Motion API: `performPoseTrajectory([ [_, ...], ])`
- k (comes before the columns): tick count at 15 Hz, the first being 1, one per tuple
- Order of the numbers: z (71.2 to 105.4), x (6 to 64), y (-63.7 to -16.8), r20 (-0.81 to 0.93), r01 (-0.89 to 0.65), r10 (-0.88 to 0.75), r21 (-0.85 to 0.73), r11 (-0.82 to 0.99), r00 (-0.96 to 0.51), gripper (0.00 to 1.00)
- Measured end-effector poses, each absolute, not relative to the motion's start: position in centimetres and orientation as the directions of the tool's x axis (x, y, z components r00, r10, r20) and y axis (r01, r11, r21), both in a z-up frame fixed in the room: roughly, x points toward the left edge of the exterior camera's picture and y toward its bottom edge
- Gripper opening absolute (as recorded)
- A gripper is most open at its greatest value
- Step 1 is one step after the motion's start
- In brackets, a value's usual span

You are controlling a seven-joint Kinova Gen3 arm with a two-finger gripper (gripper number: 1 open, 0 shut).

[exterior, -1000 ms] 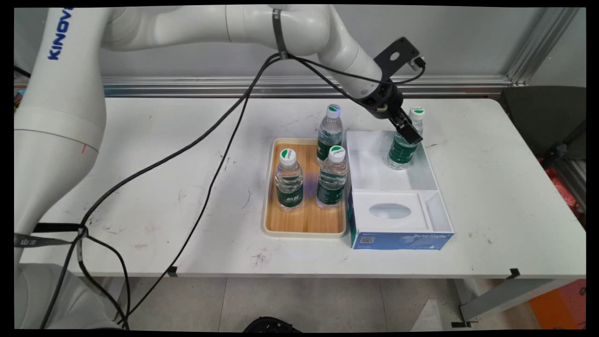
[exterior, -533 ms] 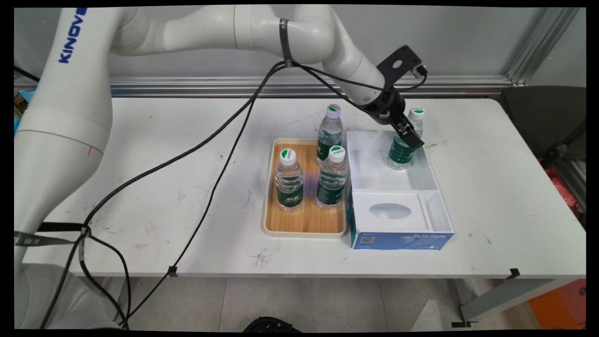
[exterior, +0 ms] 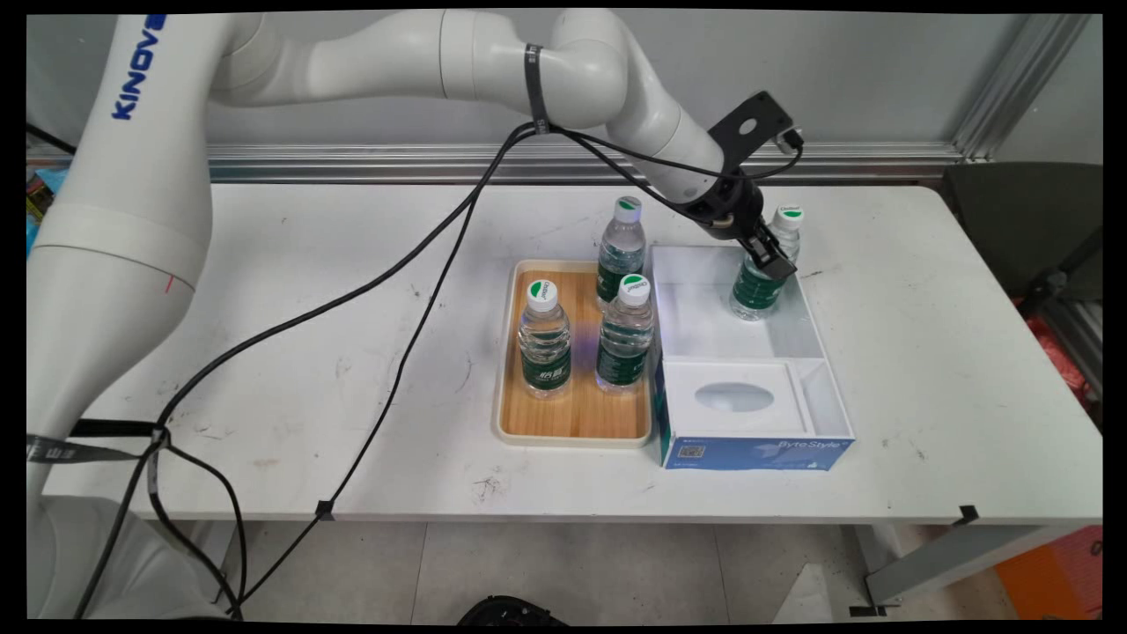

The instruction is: Place the picked object on the tray

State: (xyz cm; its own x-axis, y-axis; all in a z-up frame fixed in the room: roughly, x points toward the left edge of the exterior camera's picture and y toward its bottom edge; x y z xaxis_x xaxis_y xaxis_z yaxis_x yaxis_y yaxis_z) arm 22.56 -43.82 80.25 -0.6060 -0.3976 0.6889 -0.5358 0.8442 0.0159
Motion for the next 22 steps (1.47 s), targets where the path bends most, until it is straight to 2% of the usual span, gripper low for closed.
performPoseTrajectory([
  [3,80.9,22.7,-43.6,0.694,-0.539,-0.395,0.012,0.842,-0.602,0.00],
  [10,85.8,23.8,-42.0,0.707,-0.548,-0.382,-0.010,0.836,-0.595,0.00],
  [16,90.2,26.3,-38.0,0.684,-0.573,-0.423,0.009,0.819,-0.594,0.00],
  [22,92.1,29.3,-33.5,0.641,-0.576,-0.451,0.018,0.817,-0.621,0.00],
])
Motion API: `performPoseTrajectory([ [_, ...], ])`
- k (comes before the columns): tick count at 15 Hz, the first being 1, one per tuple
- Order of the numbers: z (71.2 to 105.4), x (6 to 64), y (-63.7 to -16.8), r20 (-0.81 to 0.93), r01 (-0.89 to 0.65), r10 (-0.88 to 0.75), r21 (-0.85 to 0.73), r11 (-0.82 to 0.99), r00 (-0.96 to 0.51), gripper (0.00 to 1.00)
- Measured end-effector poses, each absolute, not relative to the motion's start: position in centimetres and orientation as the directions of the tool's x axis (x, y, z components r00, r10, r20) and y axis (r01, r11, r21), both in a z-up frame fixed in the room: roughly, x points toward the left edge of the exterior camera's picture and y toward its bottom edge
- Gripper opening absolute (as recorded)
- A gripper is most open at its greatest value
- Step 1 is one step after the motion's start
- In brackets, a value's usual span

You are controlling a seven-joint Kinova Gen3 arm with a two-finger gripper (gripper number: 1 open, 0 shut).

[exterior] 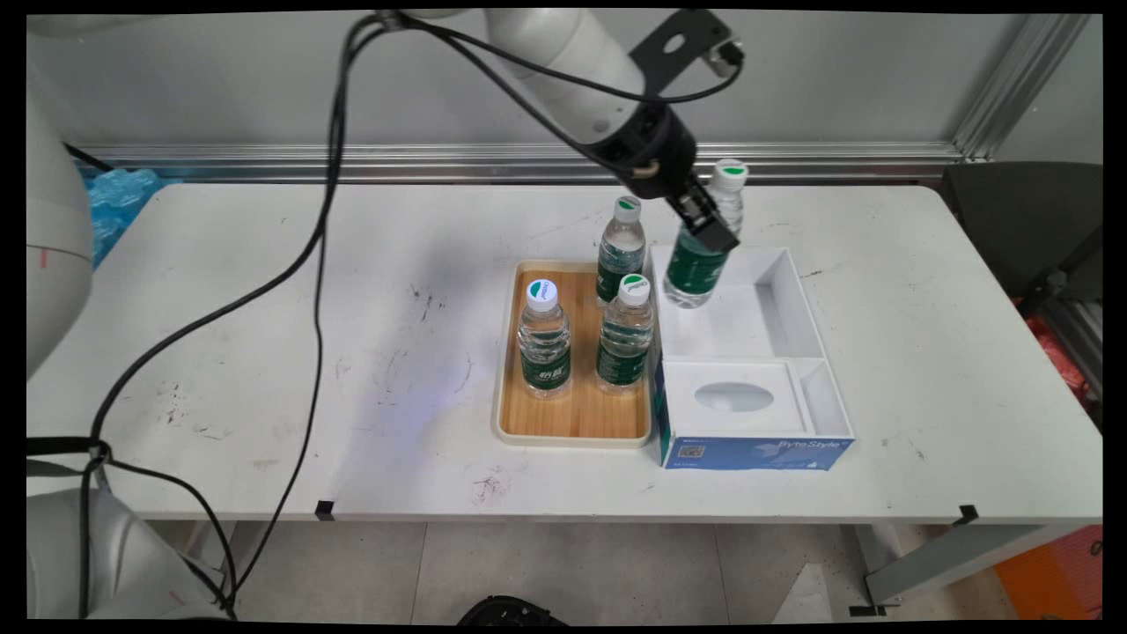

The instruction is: Place the picked object on the tray

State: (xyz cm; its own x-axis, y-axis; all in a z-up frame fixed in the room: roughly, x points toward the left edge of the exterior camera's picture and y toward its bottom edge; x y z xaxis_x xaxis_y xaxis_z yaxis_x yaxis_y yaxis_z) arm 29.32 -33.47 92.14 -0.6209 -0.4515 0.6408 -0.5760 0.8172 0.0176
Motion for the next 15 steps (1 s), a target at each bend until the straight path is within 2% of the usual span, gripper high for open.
performPoseTrajectory([
  [15,93.8,35.0,-31.0,0.596,-0.597,-0.452,-0.059,0.800,-0.664,0.00],
])
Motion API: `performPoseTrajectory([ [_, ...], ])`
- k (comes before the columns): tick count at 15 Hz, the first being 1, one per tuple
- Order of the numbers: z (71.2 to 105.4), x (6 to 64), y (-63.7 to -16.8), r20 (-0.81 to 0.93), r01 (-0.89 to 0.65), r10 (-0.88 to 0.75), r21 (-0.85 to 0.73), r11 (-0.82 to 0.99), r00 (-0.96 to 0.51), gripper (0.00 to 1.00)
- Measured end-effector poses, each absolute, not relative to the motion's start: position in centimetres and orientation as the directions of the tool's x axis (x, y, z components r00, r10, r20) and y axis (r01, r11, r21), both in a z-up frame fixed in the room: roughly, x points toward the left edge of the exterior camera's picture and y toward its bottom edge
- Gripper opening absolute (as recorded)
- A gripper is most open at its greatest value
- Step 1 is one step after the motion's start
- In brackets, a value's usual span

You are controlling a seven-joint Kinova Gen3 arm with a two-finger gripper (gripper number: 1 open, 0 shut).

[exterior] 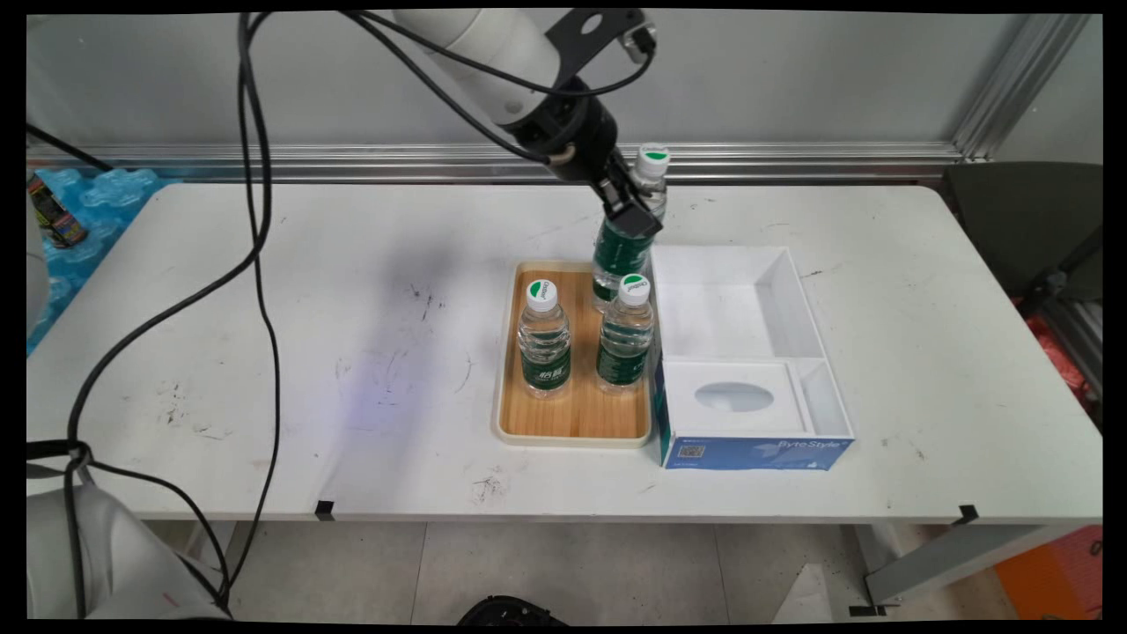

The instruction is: Place the picked object on the tray

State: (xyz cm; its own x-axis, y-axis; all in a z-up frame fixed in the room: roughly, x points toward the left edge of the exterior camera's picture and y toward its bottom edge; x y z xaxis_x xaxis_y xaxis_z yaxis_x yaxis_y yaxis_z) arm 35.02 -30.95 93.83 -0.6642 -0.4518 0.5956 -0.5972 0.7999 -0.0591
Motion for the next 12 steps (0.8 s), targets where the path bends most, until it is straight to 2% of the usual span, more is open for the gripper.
performPoseTrajectory([
  [12,94.4,38.1,-28.9,0.555,-0.649,-0.511,-0.070,0.758,-0.657,0.00],
])
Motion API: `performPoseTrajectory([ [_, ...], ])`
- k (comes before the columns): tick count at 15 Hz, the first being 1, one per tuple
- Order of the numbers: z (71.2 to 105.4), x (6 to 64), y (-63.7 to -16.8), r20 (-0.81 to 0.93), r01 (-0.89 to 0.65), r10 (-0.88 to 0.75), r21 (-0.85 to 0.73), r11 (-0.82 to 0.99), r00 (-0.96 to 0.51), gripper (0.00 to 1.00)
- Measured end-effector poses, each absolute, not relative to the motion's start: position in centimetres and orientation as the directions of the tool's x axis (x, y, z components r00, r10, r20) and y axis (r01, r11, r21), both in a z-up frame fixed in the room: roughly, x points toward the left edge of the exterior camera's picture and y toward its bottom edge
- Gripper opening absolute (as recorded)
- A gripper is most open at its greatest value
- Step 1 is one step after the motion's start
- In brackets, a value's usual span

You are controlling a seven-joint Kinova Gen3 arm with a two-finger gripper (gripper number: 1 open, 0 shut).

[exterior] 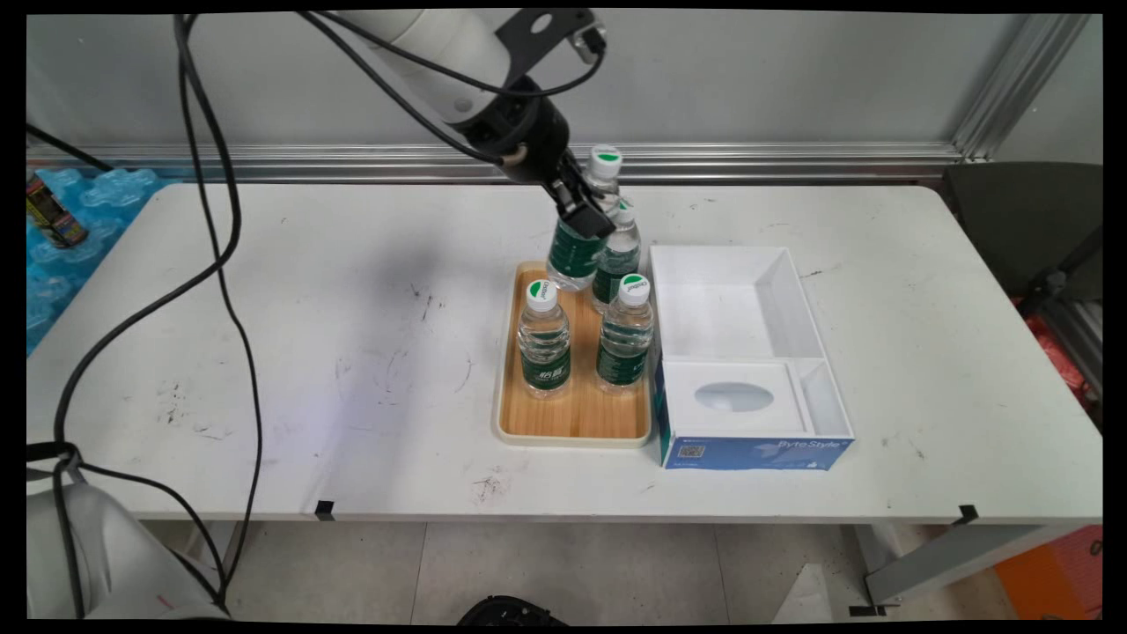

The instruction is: Place the picked object on the tray

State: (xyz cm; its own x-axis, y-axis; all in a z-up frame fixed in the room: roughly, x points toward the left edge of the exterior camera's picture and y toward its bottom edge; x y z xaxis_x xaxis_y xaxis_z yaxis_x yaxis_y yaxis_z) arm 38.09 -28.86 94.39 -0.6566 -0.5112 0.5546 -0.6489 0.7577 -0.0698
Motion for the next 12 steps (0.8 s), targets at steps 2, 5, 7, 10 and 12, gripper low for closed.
performPoseTrajectory([
  [2,94.2,39.0,-28.4,0.557,-0.669,-0.523,-0.081,0.739,-0.645,0.00],
  [5,93.3,40.6,-27.7,0.570,-0.699,-0.538,-0.093,0.709,-0.622,0.00],
  [7,92.2,41.6,-27.3,0.585,-0.715,-0.541,-0.096,0.693,-0.604,0.00],
  [10,90.5,42.8,-27.3,0.612,-0.731,-0.539,-0.097,0.675,-0.579,0.00],
  [12,89.6,43.3,-27.6,0.626,-0.736,-0.534,-0.097,0.670,-0.569,0.00],
])
